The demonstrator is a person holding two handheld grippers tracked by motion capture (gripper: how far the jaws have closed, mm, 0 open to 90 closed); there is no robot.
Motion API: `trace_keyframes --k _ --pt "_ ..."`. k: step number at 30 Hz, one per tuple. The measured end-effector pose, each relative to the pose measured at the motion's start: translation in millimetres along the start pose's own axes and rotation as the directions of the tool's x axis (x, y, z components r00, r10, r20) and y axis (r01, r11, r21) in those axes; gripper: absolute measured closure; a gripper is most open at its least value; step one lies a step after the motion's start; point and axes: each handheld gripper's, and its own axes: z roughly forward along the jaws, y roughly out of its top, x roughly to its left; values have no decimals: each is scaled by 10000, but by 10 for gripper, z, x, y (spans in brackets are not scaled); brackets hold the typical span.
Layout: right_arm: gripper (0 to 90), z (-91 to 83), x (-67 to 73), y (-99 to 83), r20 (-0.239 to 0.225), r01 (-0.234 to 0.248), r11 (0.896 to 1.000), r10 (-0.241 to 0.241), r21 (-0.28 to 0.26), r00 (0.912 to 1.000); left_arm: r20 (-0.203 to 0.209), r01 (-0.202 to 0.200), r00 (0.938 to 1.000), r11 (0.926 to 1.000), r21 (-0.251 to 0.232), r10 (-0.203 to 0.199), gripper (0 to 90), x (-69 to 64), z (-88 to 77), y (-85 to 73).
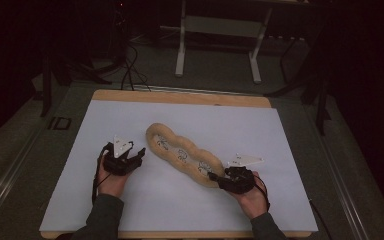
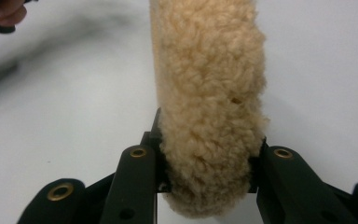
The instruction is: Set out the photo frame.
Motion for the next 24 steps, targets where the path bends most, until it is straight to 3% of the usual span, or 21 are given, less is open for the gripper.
trace_keyframes --k 2,4,9,19,24 --pt "672 4 -5 -4 120 18 10000 -19 72 9999 -92 24 10000 10000 21 -24 510 43 69 16" --pt "672 10 -12 -11 148 16 9999 -18 101 9999 106 221 9997 9997 -81 -220 522 75 139 25" --pt "670 24 -35 -23 300 -7 9998 2 181 9996 255 -373 9990 9992 167 369 530 26 310 64" --pt "666 35 -58 -31 448 52 9996 -63 262 9990 227 -249 9994 9997 83 247 535 -12 524 193" --pt "665 37 -77 -32 413 62 9996 -73 279 9991 153 -418 9990 9988 253 414 574 -47 602 222"
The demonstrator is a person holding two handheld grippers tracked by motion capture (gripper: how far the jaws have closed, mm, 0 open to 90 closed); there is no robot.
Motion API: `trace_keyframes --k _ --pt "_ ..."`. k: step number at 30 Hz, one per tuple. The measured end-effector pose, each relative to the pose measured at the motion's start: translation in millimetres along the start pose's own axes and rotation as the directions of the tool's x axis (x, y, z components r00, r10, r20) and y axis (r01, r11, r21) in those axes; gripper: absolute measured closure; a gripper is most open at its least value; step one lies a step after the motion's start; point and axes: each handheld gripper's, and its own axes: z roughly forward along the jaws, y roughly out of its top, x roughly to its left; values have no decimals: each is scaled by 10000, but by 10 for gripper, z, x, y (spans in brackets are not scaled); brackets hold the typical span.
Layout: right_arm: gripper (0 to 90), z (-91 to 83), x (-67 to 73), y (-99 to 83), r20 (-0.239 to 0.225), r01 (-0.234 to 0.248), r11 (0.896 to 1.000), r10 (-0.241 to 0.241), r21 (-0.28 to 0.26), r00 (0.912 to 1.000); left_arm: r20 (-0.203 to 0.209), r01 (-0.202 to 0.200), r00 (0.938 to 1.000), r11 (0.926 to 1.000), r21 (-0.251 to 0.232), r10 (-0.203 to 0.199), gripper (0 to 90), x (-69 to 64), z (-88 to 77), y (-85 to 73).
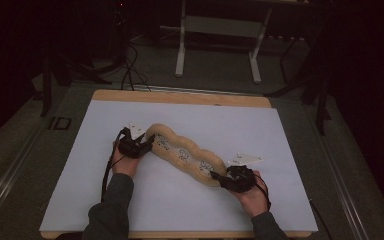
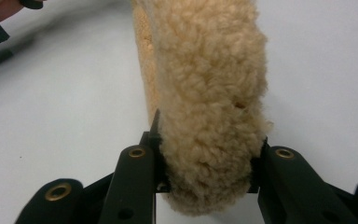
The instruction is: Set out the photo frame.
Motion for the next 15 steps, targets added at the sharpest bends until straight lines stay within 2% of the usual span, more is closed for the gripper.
trace_keyframes --k 4,6,10,15 --pt "662 0 -19 -3 -9 -94 10000 94 19 10000 45 28 10000 9999 130 -29 672 -29 23 -3" --pt "660 1 -25 -4 23 -65 10000 65 28 10000 91 178 9998 9997 161 -179 700 -23 5 4" --pt "649 0 -38 -9 273 -146 9999 145 30 9995 272 519 9983 9985 183 -524 718 -2 -57 -10" --pt "633 -6 -78 -15 642 -512 9987 513 -27 9966 362 838 9958 9965 37 -839 728 -1 -168 -68"
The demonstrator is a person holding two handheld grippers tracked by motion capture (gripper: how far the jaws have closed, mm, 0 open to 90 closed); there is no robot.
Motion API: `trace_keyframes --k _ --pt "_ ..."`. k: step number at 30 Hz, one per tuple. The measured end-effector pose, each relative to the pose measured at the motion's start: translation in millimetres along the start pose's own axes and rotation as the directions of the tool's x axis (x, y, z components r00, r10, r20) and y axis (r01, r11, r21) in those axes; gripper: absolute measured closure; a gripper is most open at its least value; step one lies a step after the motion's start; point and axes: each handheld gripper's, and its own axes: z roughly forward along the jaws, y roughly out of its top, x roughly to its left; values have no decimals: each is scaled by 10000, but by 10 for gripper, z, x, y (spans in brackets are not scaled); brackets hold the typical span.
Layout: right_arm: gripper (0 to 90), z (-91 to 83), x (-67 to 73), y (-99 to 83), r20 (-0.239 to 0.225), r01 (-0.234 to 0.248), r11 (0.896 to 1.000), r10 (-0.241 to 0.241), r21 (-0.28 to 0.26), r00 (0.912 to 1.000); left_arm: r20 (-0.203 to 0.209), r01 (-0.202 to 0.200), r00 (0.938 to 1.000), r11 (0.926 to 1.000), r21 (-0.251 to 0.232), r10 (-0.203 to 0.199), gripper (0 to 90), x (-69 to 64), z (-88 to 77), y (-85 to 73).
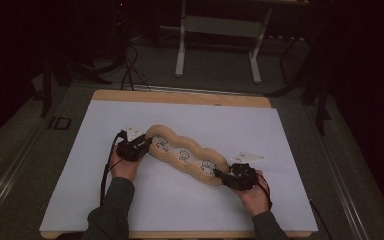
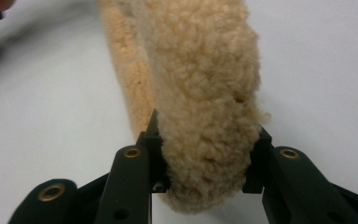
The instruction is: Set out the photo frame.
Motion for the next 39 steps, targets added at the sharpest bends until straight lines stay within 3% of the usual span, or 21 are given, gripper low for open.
trace_keyframes --k 6,8,14,19,23,30,39 --pt "554 -5 -42 0 348 -354 9994 352 49 9988 -19 229 9997 9997 -46 -229 730 -7 -125 -67" --pt "528 -8 -62 -6 214 -579 9982 577 126 9981 -38 307 9995 9995 -15 -307 731 -9 -154 -86" --pt "502 -46 -83 -32 120 -539 9981 536 290 9985 51 557 9984 9984 96 -558 730 -2 -245 -153" --pt "607 -55 -73 -17 174 -533 9981 528 296 9985 182 652 9977 9978 88 -654 728 -8 -361 -216" --pt "628 -57 -69 -7 478 -459 9988 450 174 9978 321 805 9962 9966 155 -809 727 -20 -435 -284" --pt "640 -48 -97 3 864 -575 9983 574 -20 9946 502 738 9959 9969 274 -751 726 -55 -537 -341" --pt "641 -41 -133 9 1085 -592 9981 606 -164 9922 467 724 9962 9967 367 -741 727 -126 -619 -378"
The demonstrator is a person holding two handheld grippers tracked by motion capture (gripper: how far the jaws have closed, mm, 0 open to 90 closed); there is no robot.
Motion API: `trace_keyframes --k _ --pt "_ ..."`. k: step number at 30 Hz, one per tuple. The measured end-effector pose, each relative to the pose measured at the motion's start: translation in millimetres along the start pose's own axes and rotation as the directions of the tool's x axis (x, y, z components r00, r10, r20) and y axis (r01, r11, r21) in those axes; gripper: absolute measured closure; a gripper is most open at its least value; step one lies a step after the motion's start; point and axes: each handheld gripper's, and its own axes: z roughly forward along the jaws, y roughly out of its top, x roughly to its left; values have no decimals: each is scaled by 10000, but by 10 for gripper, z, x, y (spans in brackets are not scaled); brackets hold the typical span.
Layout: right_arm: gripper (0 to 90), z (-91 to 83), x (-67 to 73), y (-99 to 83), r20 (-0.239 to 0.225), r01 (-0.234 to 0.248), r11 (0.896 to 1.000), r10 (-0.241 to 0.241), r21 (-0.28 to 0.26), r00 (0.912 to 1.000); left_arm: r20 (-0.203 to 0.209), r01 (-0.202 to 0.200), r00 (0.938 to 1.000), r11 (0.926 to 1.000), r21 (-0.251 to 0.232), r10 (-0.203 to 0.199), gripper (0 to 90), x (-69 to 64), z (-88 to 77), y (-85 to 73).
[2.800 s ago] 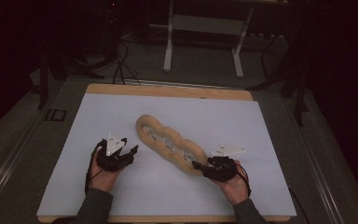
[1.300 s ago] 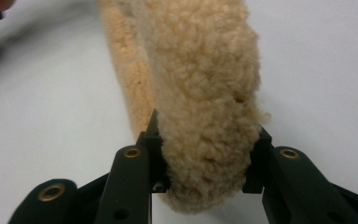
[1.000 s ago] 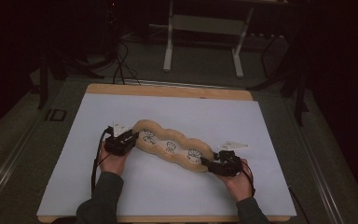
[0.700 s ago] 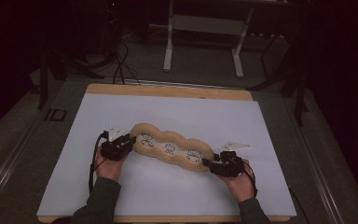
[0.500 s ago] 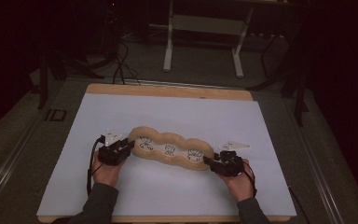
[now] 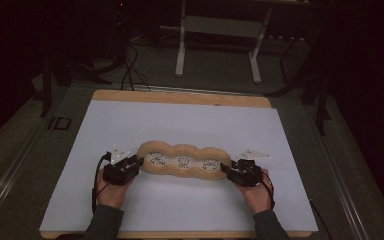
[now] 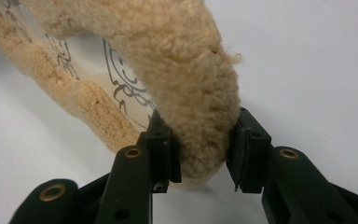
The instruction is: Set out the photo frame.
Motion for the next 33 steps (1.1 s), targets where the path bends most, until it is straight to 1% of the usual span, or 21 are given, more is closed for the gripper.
trace_keyframes --k 4,10,14,15,17,18,19,20,22,26,30,32,33 --pt "640 -1 -23 1 78 -31 10000 31 -62 10000 20 -47 10000 10000 15 47 726 -31 -12 -14" --pt "638 -11 -65 -3 178 -219 9997 221 -138 9996 106 -75 9999 10000 38 74 724 -73 -19 -23" --pt "638 -9 -83 0 175 -257 9994 261 -212 9995 132 -91 9999 10000 29 91 724 -70 -12 -20" --pt "639 -7 -82 3 184 -277 9993 281 -237 9994 108 -178 9998 9998 28 178 723 -69 -7 -13" --pt "643 -2 -85 10 244 -194 9994 202 -299 9995 -69 -473 9989 9989 -5 473 722 -82 10 3" --pt "644 2 -87 13 272 -181 9993 190 -339 9994 -265 -750 9968 9972 -7 749 721 -100 25 18" --pt "645 10 -88 18 342 -141 9992 154 -380 9993 -378 -886 9954 9961 -24 885 722 -112 40 25" --pt "645 17 -89 22 403 -151 9993 165 -354 9990 -527 -1113 9925 9937 -120 1105 723 -124 59 35" --pt "647 41 -116 27 474 -251 9987 273 -451 9985 -647 -1259 9902 9917 -262 1240 737 -128 82 61" --pt "650 69 -169 52 446 -464 9972 491 -590 9978 -580 -1022 9933 9943 -289 1004 742 -102 151 98" --pt "650 88 -205 70 541 -484 9958 527 -772 9971 -668 -1053 9925 9936 -414 1024 743 -120 164 103" --pt "650 83 -217 83 519 -576 9943 624 -901 9967 -612 -1008 9933 9939 -446 980 744 -110 160 104" --pt "650 85 -224 90 474 -578 9938 626 -952 9969 -580 -927 9942 9950 -374 904 744 -104 163 102"
